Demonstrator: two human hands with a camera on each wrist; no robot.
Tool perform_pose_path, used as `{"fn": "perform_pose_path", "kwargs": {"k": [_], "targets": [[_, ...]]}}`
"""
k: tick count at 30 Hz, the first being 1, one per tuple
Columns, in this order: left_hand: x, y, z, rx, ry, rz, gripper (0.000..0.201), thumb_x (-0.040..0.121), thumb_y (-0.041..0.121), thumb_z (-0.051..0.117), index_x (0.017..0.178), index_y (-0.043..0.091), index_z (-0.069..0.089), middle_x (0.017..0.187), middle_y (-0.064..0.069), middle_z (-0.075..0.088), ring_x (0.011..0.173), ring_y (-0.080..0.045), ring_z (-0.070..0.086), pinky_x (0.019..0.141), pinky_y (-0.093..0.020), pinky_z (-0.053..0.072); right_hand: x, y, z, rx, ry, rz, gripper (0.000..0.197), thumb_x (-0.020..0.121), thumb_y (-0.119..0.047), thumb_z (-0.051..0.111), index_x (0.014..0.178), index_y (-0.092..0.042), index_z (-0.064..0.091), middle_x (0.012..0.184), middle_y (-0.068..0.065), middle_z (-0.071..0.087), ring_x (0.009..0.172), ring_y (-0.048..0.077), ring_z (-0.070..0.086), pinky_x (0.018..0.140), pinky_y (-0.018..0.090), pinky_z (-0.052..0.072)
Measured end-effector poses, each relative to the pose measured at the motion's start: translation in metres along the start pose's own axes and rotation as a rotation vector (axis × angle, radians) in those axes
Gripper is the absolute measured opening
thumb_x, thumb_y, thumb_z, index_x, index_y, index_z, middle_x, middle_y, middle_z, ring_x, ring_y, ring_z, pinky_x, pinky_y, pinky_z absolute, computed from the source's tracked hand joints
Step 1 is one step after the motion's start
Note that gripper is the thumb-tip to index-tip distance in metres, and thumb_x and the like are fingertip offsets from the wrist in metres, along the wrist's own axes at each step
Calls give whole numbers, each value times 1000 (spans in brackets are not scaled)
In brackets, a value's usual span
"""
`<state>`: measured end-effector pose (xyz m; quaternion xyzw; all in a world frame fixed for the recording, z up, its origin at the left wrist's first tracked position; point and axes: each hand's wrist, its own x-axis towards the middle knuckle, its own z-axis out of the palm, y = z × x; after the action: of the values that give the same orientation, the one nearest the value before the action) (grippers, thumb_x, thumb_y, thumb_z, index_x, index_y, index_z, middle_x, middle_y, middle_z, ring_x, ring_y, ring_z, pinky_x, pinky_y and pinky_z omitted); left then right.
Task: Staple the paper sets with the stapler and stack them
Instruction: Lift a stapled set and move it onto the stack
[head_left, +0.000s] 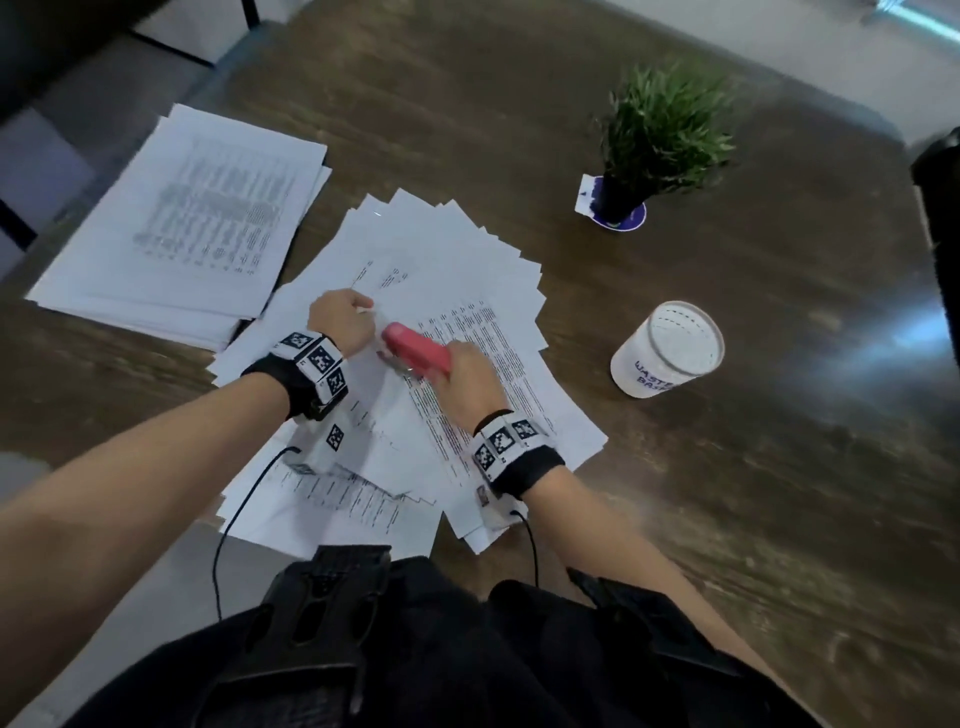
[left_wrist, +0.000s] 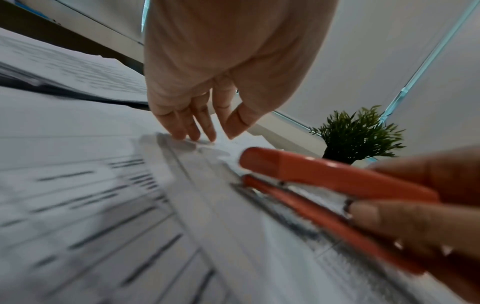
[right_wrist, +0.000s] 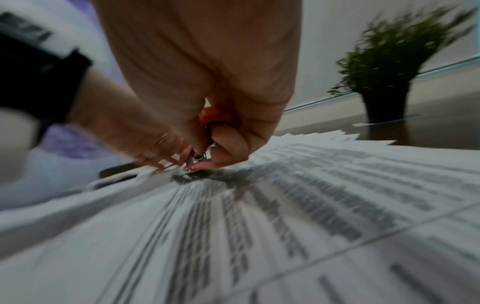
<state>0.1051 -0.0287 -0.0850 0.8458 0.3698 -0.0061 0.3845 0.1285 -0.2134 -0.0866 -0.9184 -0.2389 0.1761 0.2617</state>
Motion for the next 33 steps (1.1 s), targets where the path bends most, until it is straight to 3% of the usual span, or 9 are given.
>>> {"fn": "perform_pose_path", "kwargs": {"k": [6,12,15,18,20,24,28,31,33], "targets": [[-20,-22,-8,344,-76,42,89,67,44,85,136,9,41,140,-18,37,128,-38,37,99,-51,39,26,55,-64,68,338,461,34,98,-24,52,118,3,52,122,21,55,112,37,56,93,44,43],[-21,-30,-14,186,-115,9,121,46,42,95,141,3,32,141,-20,34,134,-35,30,107,-47,32,43,72,-81,66,322,671,40,100,-19,48,130,6,40,137,24,40,119,37,52,97,39,42],[-20,-36,-17,99,-89,-55,100,52,31,95,134,3,45,133,-16,52,127,-30,45,103,-35,37,36,64,-72,-37,415,631,38,96,-19,55,125,2,43,135,22,35,107,36,56,88,38,46],[-25,-37,-19,26,-97,13,62,65,20,89,118,4,64,114,-13,67,108,-26,60,87,-29,46,24,55,-55,-122,581,287,32,87,-17,64,112,-1,52,120,17,41,94,33,55,73,36,48],[-31,-34,-17,-81,-93,91,37,77,12,80,111,6,70,96,-10,70,95,-25,64,75,-21,43,22,55,-40,-119,472,136,42,86,-23,68,118,1,55,120,17,42,101,31,53,85,36,49],[-28,-18,-24,-283,5,183,21,90,14,68,109,6,73,95,-14,73,74,-9,64,62,-8,44,25,52,-33,74,281,197,87,78,-38,79,139,5,33,139,20,29,129,31,32,114,35,28],[-6,4,-50,-395,-44,267,21,86,15,72,103,2,73,90,-9,68,86,-19,64,88,-43,55,35,56,-48,368,339,316,116,59,-52,87,145,-5,25,145,13,38,136,26,35,115,42,30],[4,25,-65,-551,-93,345,23,84,10,73,105,1,69,91,-11,70,85,-20,67,85,-47,57,37,54,-66,582,312,310,98,59,-41,91,135,-12,36,139,9,49,130,20,44,112,35,33],[6,36,-67,-693,-107,348,27,84,6,73,110,2,67,93,0,73,88,-16,71,85,-40,58,36,50,-74,643,277,263,59,66,-23,90,112,-19,52,126,14,60,121,25,55,105,34,41]]}}
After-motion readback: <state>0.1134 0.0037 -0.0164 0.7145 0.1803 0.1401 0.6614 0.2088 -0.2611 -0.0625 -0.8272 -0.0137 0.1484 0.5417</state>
